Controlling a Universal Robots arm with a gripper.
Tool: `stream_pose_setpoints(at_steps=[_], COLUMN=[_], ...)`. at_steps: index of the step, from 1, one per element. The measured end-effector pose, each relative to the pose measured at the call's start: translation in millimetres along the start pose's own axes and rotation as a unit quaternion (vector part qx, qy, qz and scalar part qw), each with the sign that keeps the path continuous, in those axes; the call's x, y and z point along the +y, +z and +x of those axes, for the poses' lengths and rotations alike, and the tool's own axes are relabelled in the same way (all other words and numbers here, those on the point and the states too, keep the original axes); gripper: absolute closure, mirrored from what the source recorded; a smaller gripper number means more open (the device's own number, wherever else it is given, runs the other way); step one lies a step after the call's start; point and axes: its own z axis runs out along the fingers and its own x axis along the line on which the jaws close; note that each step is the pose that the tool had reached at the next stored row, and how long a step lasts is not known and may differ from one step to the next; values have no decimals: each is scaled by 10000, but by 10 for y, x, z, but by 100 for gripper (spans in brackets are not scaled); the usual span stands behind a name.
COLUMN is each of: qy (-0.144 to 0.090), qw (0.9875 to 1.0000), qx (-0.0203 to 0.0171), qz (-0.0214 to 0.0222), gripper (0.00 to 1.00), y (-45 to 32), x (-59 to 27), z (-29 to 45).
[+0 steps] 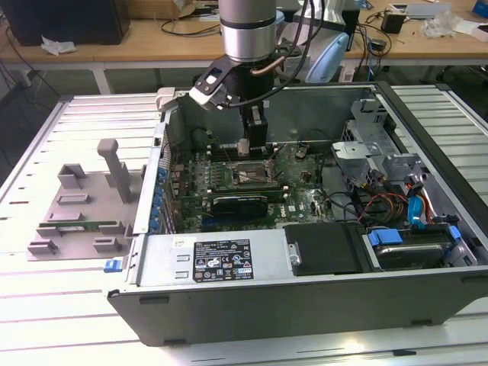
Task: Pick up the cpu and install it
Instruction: 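Place the cpu into insertion slot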
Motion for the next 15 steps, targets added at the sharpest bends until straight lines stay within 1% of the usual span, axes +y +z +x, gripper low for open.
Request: stream_pose_setpoints(at_steps=[2,4,5,7,8,12,15], qy=[23,34,35,37,38,40,49], qw=[10000,10000,10000,10000,10000,10000,10000], qx=[-1,-3,-3,-3,-4,-4,-4], qz=[-9,-34,-39,-41,-41,-41,-41], gripper=[45,45,45,45,45,45,45], y=[18,47,65,93,130,185,286], x=[-1,-2,-3,1,15,52,63], z=[1,1,1,1,1,0,6])
